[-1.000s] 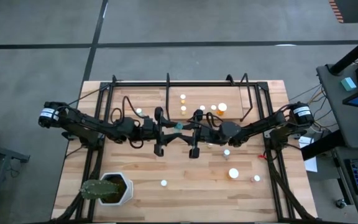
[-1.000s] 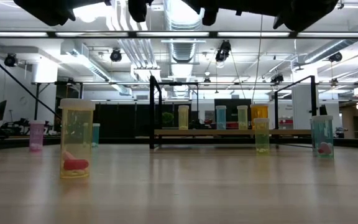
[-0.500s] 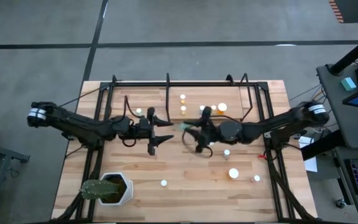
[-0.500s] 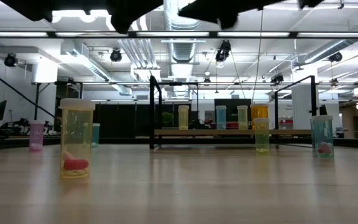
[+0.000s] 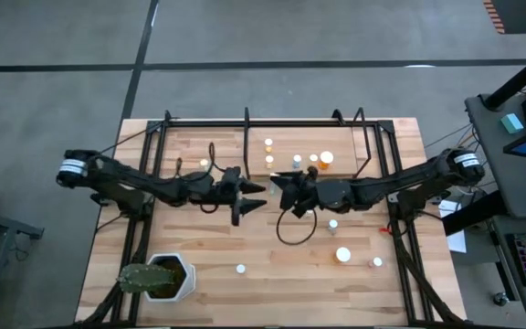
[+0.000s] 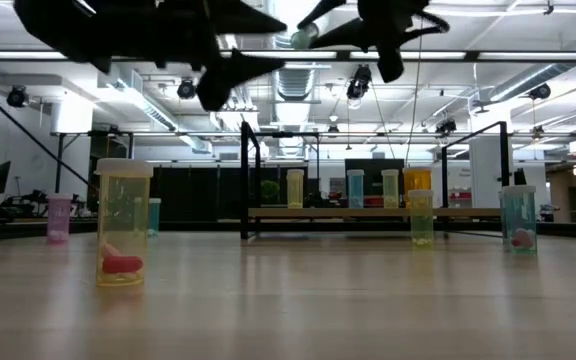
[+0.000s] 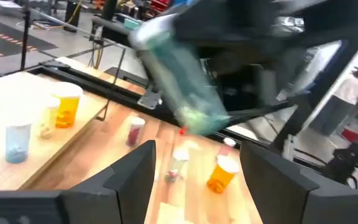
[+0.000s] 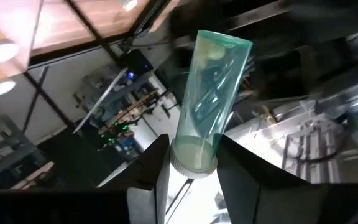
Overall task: Pick and place medicine bottles onto shelf by color
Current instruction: Put the green pill bottle on the shelf
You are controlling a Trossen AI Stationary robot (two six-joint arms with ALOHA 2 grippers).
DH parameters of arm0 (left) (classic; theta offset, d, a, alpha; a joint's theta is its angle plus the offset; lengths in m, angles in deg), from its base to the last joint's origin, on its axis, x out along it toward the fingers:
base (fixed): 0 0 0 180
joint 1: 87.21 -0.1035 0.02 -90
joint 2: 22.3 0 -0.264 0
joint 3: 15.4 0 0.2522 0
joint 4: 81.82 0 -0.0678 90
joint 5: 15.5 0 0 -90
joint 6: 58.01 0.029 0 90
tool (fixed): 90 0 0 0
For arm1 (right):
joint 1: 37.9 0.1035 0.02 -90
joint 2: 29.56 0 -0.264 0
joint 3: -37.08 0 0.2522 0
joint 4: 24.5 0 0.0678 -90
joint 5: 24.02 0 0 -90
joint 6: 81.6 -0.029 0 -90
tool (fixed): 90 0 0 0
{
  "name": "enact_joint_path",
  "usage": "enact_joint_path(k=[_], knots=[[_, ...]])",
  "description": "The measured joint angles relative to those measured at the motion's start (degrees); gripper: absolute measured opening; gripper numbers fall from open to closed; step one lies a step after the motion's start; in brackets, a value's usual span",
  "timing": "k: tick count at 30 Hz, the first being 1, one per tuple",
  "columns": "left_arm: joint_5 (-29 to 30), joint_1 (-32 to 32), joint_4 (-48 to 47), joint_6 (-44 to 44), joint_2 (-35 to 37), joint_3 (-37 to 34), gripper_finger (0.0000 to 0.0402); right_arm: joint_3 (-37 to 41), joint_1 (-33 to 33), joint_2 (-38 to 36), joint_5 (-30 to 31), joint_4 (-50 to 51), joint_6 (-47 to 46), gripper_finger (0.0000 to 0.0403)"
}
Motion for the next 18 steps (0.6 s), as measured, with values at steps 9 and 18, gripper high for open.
enact_joint_path(k=[9, 18], knots=[[-9.77, -2.21, 8.62, -2.5, -4.77, 0.02, 0.0217, -1.56, 0.85, 1.59, -0.15, -0.25, 4.82, 0.0102], [-9.7, -3.49, 9.64, -2.52, -4.75, 1.34, 0.0217, -1.54, 1.38, 1.48, -3.08, -0.1, 5.16, 0.0102]])
